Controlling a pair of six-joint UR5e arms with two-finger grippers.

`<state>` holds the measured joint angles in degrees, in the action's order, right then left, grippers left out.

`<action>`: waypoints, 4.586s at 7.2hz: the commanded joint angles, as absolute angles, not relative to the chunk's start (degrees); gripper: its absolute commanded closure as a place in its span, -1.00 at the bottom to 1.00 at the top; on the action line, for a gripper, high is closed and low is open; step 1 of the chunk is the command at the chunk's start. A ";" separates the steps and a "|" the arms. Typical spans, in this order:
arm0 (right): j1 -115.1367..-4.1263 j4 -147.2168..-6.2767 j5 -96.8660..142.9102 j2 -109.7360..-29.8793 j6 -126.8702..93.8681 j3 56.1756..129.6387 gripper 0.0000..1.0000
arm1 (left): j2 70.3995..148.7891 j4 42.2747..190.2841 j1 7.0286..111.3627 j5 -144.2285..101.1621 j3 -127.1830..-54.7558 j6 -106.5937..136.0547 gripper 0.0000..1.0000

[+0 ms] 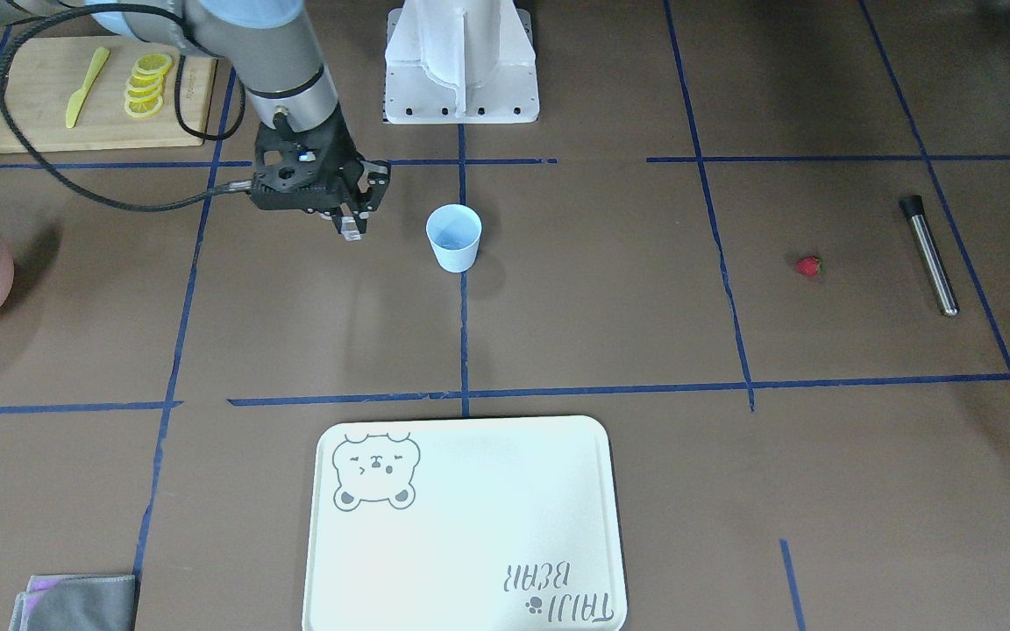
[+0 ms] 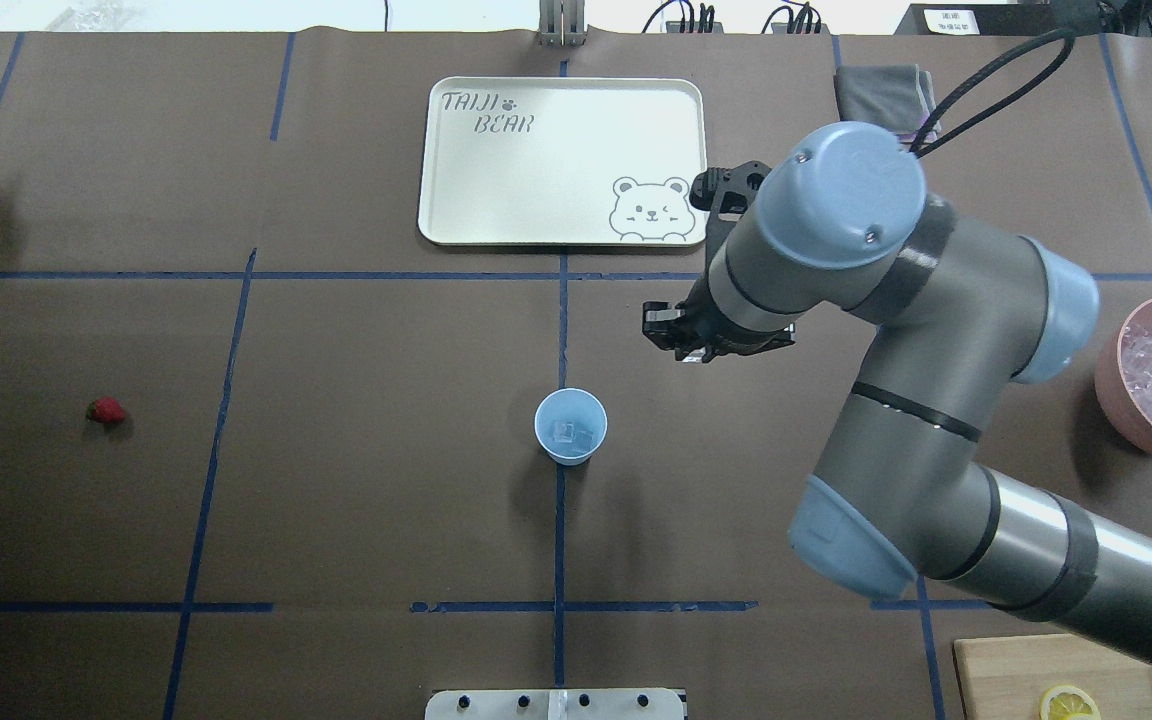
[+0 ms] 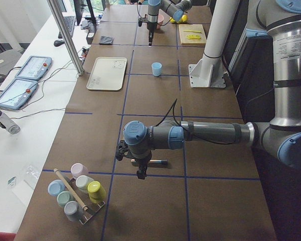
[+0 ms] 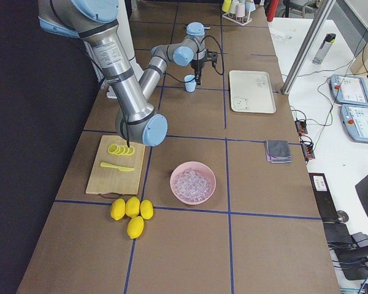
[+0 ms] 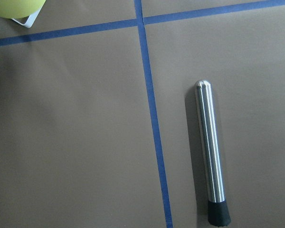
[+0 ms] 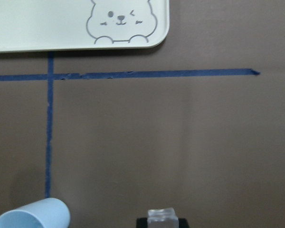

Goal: Mash ice and strawberries in cup
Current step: 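Carry the ice cube with the right gripper over the blue cup, then open the right gripper to drop the ice cube into the cup, then move the right gripper back beside the pink bowl, then move the left gripper toward the red strawberry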

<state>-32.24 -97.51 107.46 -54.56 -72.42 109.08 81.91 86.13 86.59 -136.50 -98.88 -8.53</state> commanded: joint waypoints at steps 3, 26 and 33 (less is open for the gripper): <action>-23.47 -97.47 99.49 -43.51 -81.82 98.00 1.00 | 81.91 86.13 86.66 -136.49 -98.70 -8.52 -1.00; -78.36 -99.76 133.33 -82.05 3.69 104.24 -0.98 | 85.78 93.69 86.48 -136.05 -99.49 -7.74 -1.00; -92.37 -99.58 132.89 -98.17 15.13 101.51 -0.98 | 86.57 93.78 84.92 -137.55 -103.17 -7.74 -1.00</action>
<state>-92.03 -99.65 132.90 -97.65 16.68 101.02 86.60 93.93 86.07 -137.20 -101.41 -7.87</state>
